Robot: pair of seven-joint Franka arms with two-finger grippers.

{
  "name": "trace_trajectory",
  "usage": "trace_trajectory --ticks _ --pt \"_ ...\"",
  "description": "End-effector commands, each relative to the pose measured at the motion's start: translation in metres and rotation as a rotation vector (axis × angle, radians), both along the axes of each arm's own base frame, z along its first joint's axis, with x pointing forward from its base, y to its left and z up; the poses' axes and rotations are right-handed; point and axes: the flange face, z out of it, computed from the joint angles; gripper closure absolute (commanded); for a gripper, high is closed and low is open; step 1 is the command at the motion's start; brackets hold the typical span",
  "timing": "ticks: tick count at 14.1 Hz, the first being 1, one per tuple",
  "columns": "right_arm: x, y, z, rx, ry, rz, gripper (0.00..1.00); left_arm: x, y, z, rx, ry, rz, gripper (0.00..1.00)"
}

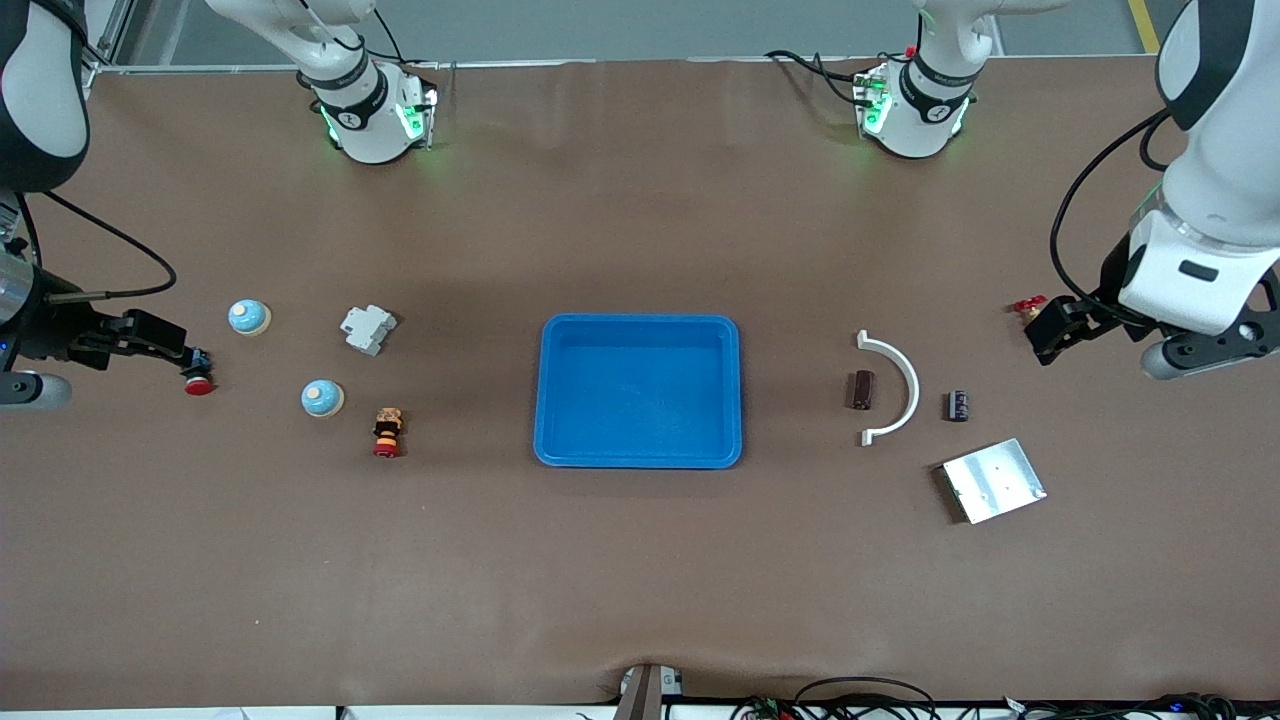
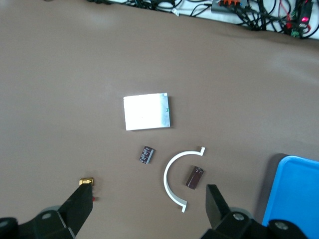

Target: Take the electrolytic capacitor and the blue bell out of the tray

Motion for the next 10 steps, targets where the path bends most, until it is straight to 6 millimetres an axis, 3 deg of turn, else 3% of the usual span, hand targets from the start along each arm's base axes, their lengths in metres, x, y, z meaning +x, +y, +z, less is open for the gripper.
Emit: trace_trajectory --ticks 1,3,4,6,7,10 --pt "-0.012 0.006 0.022 -0.024 -0.024 -0.007 0.00 -0.018 0.007 0.005 -0.017 -0.012 -0.006 0.00" --pt "-0.012 0.006 0.022 -0.022 -0.024 -0.010 0.00 -0.017 0.014 0.006 -0.047 -0.006 -0.015 0.00" --pt "-0.012 0.007 0.023 -0.022 -0.026 -0.010 0.00 -0.013 0.036 0.007 -0.071 0.002 -0.078 0.00" --pt "-0.012 0.008 0.023 -0.018 -0.027 -0.010 0.00 -0.008 0.051 0.007 -0.077 -0.001 -0.295 0.00" --pt "-0.013 0.008 0.026 -0.018 -0.032 -0.009 0.00 -0.007 0.057 0.006 -0.075 0.000 -0.292 0.00" --pt "-0.021 0.007 0.034 -0.018 -0.004 -0.004 0.00 -0.007 0.056 0.005 -0.074 0.000 -0.289 0.00"
